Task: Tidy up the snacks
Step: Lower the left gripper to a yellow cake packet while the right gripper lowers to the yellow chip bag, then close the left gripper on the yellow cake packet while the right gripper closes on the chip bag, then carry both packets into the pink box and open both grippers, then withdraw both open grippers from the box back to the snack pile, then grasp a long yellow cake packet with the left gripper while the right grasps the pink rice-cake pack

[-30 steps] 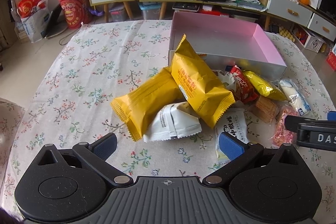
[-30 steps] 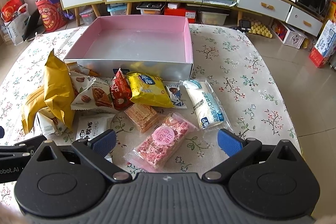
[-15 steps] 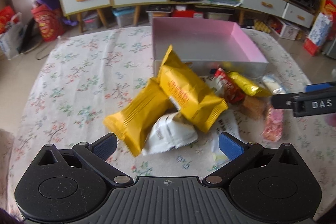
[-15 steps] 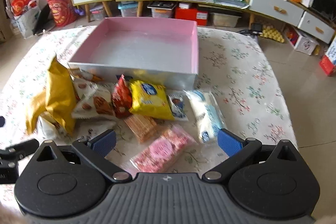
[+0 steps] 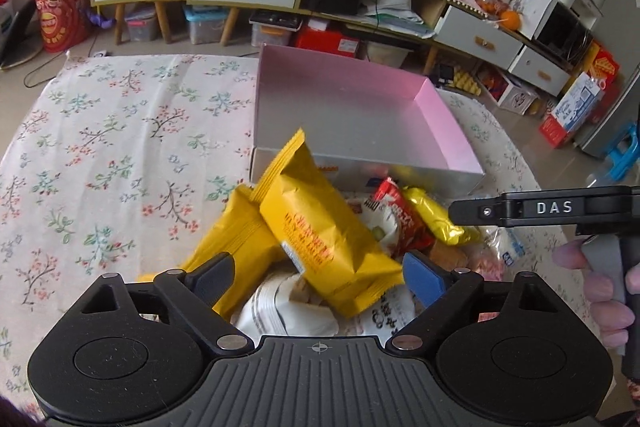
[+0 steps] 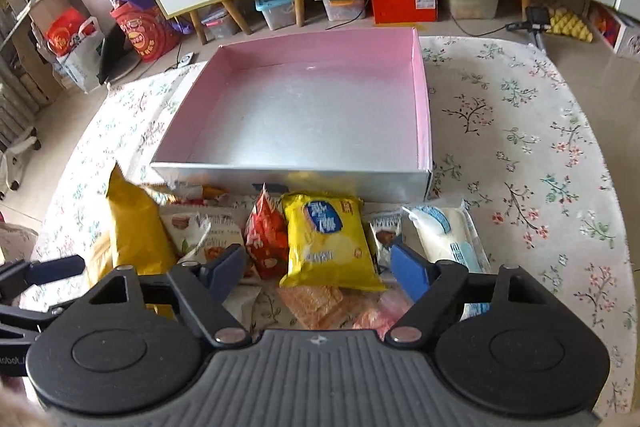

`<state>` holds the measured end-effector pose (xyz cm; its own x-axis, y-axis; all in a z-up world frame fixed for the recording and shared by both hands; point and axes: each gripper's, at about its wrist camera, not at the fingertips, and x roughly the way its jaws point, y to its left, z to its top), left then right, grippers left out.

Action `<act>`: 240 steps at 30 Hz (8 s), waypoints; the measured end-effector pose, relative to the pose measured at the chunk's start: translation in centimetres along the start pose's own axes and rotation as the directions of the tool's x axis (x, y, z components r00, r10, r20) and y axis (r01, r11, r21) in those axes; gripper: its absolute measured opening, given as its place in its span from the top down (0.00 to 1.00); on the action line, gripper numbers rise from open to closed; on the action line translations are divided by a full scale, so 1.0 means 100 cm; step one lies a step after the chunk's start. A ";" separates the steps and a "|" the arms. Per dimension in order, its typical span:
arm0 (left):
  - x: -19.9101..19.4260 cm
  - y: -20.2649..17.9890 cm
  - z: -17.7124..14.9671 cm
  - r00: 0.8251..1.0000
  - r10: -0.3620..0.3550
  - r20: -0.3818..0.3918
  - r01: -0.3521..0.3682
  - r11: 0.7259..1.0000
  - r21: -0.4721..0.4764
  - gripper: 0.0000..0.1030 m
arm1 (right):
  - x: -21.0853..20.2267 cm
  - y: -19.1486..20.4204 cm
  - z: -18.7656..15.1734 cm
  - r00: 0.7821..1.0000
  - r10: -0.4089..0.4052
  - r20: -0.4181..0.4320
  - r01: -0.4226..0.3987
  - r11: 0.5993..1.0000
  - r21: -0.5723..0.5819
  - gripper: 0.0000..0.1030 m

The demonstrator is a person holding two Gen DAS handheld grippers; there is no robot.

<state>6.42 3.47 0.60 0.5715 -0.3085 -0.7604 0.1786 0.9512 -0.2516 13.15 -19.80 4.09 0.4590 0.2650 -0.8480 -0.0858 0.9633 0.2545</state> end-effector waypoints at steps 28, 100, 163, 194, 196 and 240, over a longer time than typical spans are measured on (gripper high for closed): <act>0.017 0.007 0.017 1.000 0.007 -0.022 -0.008 0.997 -0.083 0.47 | 0.018 -0.008 0.007 0.996 0.064 -0.056 -0.061 0.996 0.064 0.43; 0.108 -0.022 0.128 0.999 0.033 -0.023 -0.031 0.995 0.093 0.66 | 0.049 -0.033 0.070 0.983 0.093 0.160 -0.124 0.973 0.195 0.56; 0.012 0.007 0.027 0.991 0.105 0.086 -0.115 0.986 0.124 0.04 | -0.003 -0.008 0.014 0.984 -0.009 0.175 0.005 1.000 0.024 0.02; -0.005 0.069 -0.068 0.980 0.000 0.199 -0.027 0.991 0.133 0.03 | 0.002 -0.001 -0.116 0.963 -0.043 0.267 0.093 0.980 -0.178 0.01; -0.003 0.070 -0.067 0.980 -0.004 0.199 -0.022 0.992 0.128 0.03 | 0.003 0.001 -0.117 0.960 -0.047 0.277 0.100 0.978 -0.181 0.01; 0.011 0.067 -0.054 0.989 0.100 0.106 -0.110 0.989 0.095 0.64 | 0.002 -0.005 -0.092 0.957 -0.111 0.266 0.131 0.990 -0.057 0.70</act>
<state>3.94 9.50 -5.12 0.6682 -0.2095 -0.7139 0.1903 0.9758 -0.1082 5.12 -19.79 -0.49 0.6845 0.1347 -0.7165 -0.0750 0.9906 0.1146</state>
